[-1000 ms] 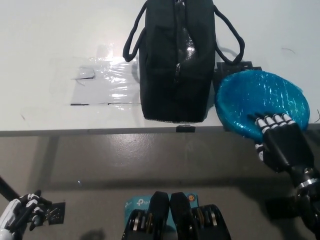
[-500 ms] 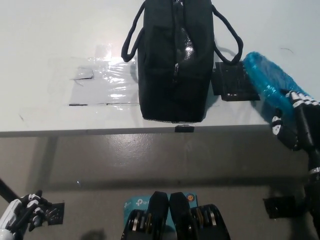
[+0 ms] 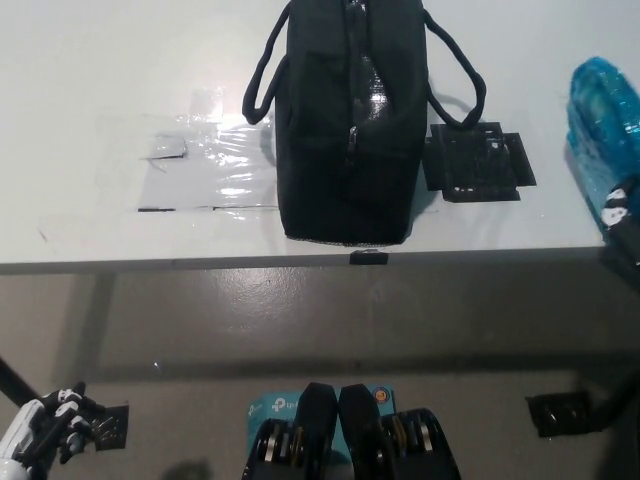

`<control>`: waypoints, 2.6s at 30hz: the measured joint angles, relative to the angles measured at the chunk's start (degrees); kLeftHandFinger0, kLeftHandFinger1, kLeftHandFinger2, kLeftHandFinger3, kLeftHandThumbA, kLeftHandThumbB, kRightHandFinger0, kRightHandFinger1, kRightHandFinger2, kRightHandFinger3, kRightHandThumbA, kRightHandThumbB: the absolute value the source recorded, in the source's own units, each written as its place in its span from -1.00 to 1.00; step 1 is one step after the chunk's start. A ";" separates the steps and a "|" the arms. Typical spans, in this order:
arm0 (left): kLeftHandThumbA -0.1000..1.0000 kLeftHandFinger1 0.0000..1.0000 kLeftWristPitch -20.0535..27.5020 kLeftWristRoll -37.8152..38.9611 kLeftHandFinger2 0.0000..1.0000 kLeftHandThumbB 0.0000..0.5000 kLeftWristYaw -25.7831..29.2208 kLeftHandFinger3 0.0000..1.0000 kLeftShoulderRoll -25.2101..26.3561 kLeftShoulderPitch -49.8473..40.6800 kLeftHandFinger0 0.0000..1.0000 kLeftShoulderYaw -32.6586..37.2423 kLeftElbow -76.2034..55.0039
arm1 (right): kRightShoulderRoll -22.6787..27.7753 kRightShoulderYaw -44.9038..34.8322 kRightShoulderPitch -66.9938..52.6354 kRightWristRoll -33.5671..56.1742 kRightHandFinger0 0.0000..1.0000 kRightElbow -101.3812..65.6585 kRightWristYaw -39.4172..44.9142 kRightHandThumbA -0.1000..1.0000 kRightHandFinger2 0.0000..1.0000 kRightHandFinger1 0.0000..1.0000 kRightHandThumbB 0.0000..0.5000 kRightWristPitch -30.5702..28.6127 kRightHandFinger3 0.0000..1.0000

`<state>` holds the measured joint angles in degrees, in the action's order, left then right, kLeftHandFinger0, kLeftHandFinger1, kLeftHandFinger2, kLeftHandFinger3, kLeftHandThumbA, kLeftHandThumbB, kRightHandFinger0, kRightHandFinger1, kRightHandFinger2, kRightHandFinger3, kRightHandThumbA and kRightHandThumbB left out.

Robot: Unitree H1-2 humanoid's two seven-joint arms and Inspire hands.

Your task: The robot uses its right hand to pick up a stack of plates kept in the middle of the desk and put it inside a bag kept next to it

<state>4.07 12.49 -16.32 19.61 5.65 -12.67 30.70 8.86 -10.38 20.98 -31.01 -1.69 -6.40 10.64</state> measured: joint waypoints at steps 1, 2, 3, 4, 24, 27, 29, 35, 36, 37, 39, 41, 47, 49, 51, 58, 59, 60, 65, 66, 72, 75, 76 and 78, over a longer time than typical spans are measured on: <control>0.18 -0.49 0.00 0.00 -0.15 1.00 0.00 0.04 0.00 -0.02 -0.93 0.00 0.00 | -0.68 -1.49 0.47 2.01 -1.00 -0.55 0.53 -1.00 -0.08 -0.99 -0.48 1.26 -0.13; 0.18 -0.49 0.00 0.00 -0.15 1.00 0.00 0.04 0.00 -0.02 -0.93 0.01 0.00 | -1.01 -2.17 0.71 2.95 -1.00 -0.79 0.82 -1.00 -0.09 -1.00 -0.45 1.85 -0.15; 0.18 -0.48 0.00 0.00 -0.15 1.00 0.00 0.05 0.00 -0.02 -0.93 0.01 0.00 | -1.36 -3.28 0.95 4.33 -1.00 -1.14 1.15 -1.00 -0.11 -1.00 -0.45 2.73 -0.15; 0.16 -0.48 0.00 0.00 -0.14 1.00 0.00 0.04 0.00 -0.03 -0.93 0.01 0.00 | -1.57 -3.98 1.14 5.25 -1.00 -1.35 1.36 -1.00 -0.14 -1.00 -0.48 3.28 -0.19; 0.21 -0.42 0.60 -0.01 -0.05 1.00 -0.03 0.08 0.20 -0.11 -0.89 0.44 -0.07 | -4.38 -9.76 17.76 24.46 -1.00 -7.33 5.77 -1.00 -0.24 -1.00 -0.28 15.68 -0.25; 0.19 -0.45 0.73 0.00 -0.09 1.00 -0.03 0.07 0.23 -0.20 -0.90 0.44 -0.12 | -4.68 -9.02 19.18 24.94 -1.00 -7.81 5.75 -1.00 -0.30 -1.00 -0.09 15.92 -0.33; 0.19 -0.44 0.81 0.01 -0.09 1.00 -0.03 0.07 0.24 -0.27 -0.89 0.43 -0.12 | -5.11 -8.91 19.85 25.70 -1.00 -7.83 5.67 -1.00 -0.33 -1.00 -0.10 16.27 -0.44; 0.19 -0.45 0.88 0.00 -0.13 1.00 -0.03 0.03 0.26 -0.29 -0.90 0.55 -0.12 | -5.20 -8.28 22.16 26.25 -1.00 -7.81 5.36 -1.00 -0.36 -1.00 0.01 16.71 -0.63; 0.18 -0.44 0.88 0.00 -0.13 1.00 -0.03 0.03 0.26 -0.29 -0.90 0.57 -0.13 | -5.20 -8.02 22.56 26.23 -1.00 -7.81 5.34 -1.00 -0.43 -1.00 0.04 16.74 -0.73; 0.17 -0.44 0.88 0.00 -0.12 1.00 -0.03 0.04 0.26 -0.31 -0.90 0.58 -0.16 | -5.20 -7.71 22.89 26.20 -1.00 -7.81 5.33 -1.00 -0.46 -1.00 0.13 16.81 -0.80; 0.18 -0.45 0.88 0.01 -0.12 1.00 -0.04 0.06 0.26 -0.30 -0.90 0.59 -0.16 | -5.23 -6.74 23.60 26.17 -1.00 -7.81 5.27 -1.00 -0.49 -1.00 0.22 16.88 -0.84; 0.18 -0.44 0.90 0.01 -0.12 1.00 -0.04 0.04 0.26 -0.32 -0.91 0.67 -0.16 | -5.39 -5.82 24.15 26.09 -1.00 -7.80 5.25 -1.00 -0.47 -1.00 0.25 16.93 -0.77; 0.17 -0.43 0.89 0.00 -0.11 1.00 -0.02 0.03 0.24 -0.67 -0.90 0.91 -0.17 | -6.45 -2.54 26.36 23.48 -1.00 -6.63 5.25 -1.00 -0.53 -1.00 0.28 17.04 -0.79; 0.16 -0.46 0.90 0.00 -0.13 1.00 -0.03 0.03 0.24 -0.67 -0.91 1.01 -0.12 | -7.19 -2.30 28.06 22.11 -1.00 -5.45 5.26 -1.00 -0.55 -1.00 0.30 17.06 -0.77; 0.16 -0.47 0.90 0.01 -0.13 1.00 -0.03 0.03 0.24 -0.68 -0.92 1.10 -0.14 | -7.90 -2.02 30.04 20.71 -1.00 -4.27 5.37 -1.00 -0.62 -1.00 0.29 17.06 -0.80; 0.15 -0.50 0.90 0.01 -0.13 1.00 -0.03 -0.02 0.24 -0.70 -0.93 1.31 -0.15 | -9.74 -0.09 32.54 17.02 -1.00 -2.33 6.44 -1.00 -0.59 -1.00 0.28 17.06 -0.82; 0.15 -0.50 0.90 0.01 -0.14 1.00 -0.03 -0.03 0.24 -0.71 -0.93 1.32 -0.13 | -10.11 0.02 32.54 16.37 -1.00 -1.88 6.60 -1.00 -0.60 -1.00 0.31 17.06 -0.81; 0.15 -0.50 0.90 0.01 -0.14 1.00 -0.03 -0.03 0.24 -0.70 -0.93 1.33 -0.13 | -10.48 0.10 32.55 15.63 -1.00 -1.24 6.78 -1.00 -0.60 -1.00 0.31 17.06 -0.81; 0.15 -0.50 0.92 0.01 -0.13 1.00 -0.03 -0.03 0.24 -0.78 -0.92 1.75 -0.14 | -11.08 0.43 32.56 13.11 -1.00 0.59 7.59 -1.00 -0.62 -1.00 0.34 17.07 -0.80; 0.15 -0.50 0.92 0.01 -0.13 1.00 -0.03 -0.03 0.23 -0.79 -0.92 1.82 -0.15 | -11.06 0.53 32.64 12.69 -1.00 1.24 7.64 -1.00 -0.63 -1.00 0.34 17.07 -0.82; 0.15 -0.49 0.99 0.02 -0.13 1.00 -0.04 0.00 0.24 -0.80 -0.92 2.04 -0.12 | -11.01 0.98 32.68 10.43 -1.00 4.84 7.44 -1.00 -0.80 -1.00 0.50 17.07 -0.87; 0.14 -0.51 1.01 0.03 -0.16 1.00 -0.04 0.01 0.24 -0.80 -0.93 2.04 -0.12 | -10.99 1.58 32.68 9.78 -1.00 5.88 7.08 -1.00 -0.75 -1.00 0.60 17.07 -0.76; 0.13 -0.49 1.00 0.03 -0.13 1.00 -0.04 0.00 0.24 -0.81 -0.92 2.04 -0.13 | -11.03 1.70 32.70 9.56 -1.00 6.33 6.94 -1.00 -0.69 -1.00 0.44 17.07 -0.72; 0.14 -0.49 1.01 0.03 -0.13 1.00 -0.04 -0.02 0.23 -0.82 -0.92 2.12 -0.13 | -11.25 1.68 32.73 8.87 -1.00 7.63 6.44 -1.00 -0.66 -1.00 0.31 17.07 -0.67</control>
<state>5.07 12.52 -16.36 19.84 4.83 -10.54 30.57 -2.40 -8.71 53.72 -22.14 5.94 0.04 27.71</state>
